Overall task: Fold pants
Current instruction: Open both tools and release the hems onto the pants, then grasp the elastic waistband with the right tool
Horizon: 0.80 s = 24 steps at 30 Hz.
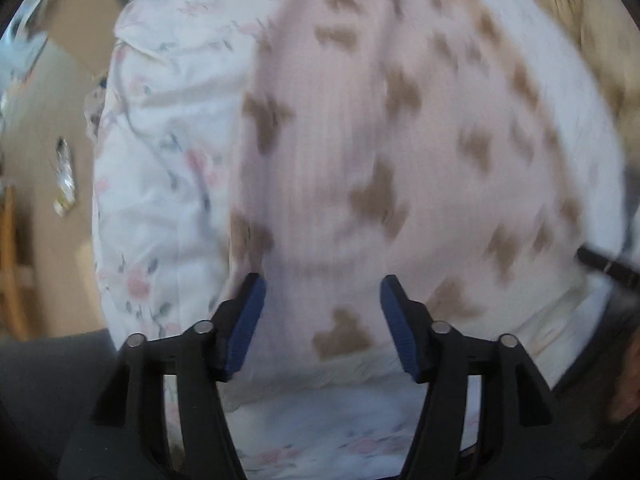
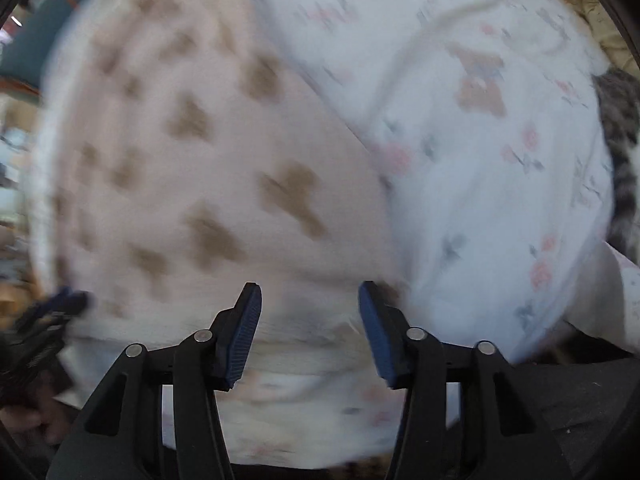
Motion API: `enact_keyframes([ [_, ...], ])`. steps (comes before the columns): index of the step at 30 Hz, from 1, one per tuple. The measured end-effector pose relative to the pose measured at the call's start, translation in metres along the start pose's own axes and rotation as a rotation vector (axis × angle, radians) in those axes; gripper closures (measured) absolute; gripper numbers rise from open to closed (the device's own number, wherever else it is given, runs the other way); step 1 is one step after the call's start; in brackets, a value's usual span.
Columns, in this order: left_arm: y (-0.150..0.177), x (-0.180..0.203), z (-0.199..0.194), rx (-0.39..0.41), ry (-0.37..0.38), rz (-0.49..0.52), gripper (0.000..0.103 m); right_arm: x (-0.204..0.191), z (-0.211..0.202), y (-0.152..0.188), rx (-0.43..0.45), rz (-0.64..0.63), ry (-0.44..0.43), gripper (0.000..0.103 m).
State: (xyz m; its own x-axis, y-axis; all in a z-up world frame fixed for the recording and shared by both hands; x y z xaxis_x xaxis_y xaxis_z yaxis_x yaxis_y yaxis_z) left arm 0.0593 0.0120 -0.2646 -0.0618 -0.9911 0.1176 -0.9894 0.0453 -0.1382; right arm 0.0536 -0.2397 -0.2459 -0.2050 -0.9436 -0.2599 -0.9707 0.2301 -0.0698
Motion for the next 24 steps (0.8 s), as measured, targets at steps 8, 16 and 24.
enact_keyframes([
  [8, -0.113, -0.021, -0.060, 0.161, 0.086, -0.076, 0.026, -0.036, -0.027, -0.063, 0.085, -0.042, -0.140, 0.041],
  [16, -0.242, -0.053, -0.022, 0.194, -0.015, 0.045, 0.026, -0.066, -0.015, -0.185, 0.119, -0.084, -0.203, 0.038],
  [24, -0.339, -0.040, 0.029, 0.181, 0.090, 0.140, 0.026, -0.115, 0.016, -0.310, 0.164, -0.284, -0.119, 0.038],
])
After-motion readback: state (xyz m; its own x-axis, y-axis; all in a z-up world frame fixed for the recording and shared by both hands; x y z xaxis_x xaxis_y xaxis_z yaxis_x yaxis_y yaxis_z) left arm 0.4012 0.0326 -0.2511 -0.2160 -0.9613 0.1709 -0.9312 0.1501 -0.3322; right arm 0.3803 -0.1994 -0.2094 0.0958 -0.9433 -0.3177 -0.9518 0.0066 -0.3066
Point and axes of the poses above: each gripper's, at about its wrist camera, not at the fingertips, and z roughly the way its jaws point, x to its right, y to its underside, the point moved 10 cm from there along z, roughly the way its jaws point, and after that the axes turned 5 degrees about z, right-handed, at the moved point
